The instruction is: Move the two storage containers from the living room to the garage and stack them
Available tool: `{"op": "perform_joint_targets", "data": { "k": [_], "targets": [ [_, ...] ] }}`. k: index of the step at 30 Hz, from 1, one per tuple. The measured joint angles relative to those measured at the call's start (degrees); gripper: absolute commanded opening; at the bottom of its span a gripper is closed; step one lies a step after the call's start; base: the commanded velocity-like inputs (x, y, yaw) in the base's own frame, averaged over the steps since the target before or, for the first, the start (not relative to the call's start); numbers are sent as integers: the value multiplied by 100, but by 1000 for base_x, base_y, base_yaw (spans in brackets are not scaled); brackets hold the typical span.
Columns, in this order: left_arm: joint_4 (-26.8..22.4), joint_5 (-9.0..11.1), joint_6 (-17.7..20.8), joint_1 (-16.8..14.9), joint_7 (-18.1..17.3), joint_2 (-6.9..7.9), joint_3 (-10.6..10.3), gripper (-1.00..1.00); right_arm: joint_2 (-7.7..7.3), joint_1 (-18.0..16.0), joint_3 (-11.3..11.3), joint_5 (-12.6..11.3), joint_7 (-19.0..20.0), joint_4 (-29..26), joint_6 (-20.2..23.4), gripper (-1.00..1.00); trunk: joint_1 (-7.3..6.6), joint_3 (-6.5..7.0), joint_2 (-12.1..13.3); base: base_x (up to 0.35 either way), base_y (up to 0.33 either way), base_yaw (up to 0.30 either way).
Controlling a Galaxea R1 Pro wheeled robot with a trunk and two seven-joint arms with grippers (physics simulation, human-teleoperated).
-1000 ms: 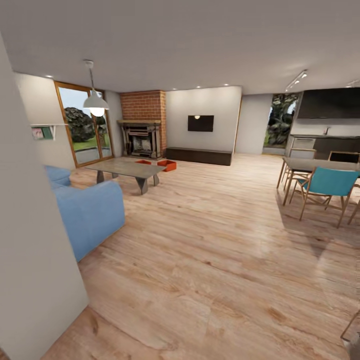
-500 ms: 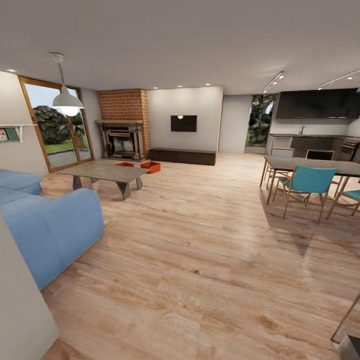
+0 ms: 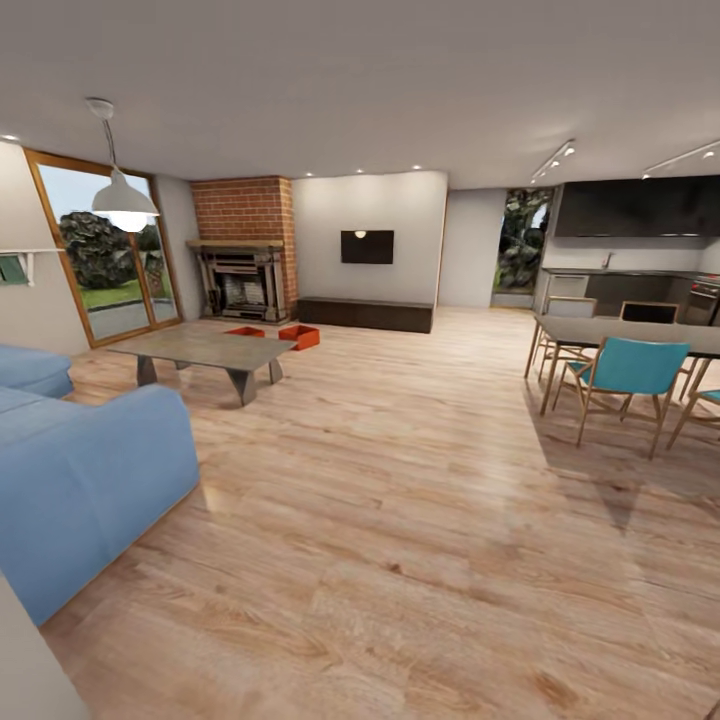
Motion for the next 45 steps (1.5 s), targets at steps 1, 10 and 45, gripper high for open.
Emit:
{"op": "perform_joint_targets", "data": {
  "k": [1, 10, 45],
  "targets": [
    [0, 0, 0, 0, 0, 0, 1, 100, 0, 0, 0, -1, 0, 0, 0, 100, 0, 0, 0, 331, 0, -35],
    [3, -1, 0, -1, 0, 0, 0, 100, -1, 0, 1, -4, 0, -2, 0, 100, 0, 0, 0, 331, 0, -205],
    [-1, 0, 0, 0, 0, 0, -1, 100, 0, -2, 9, 8, 0, 0, -3, 100, 0, 0, 0, 331, 0, -85]
  ]
}}
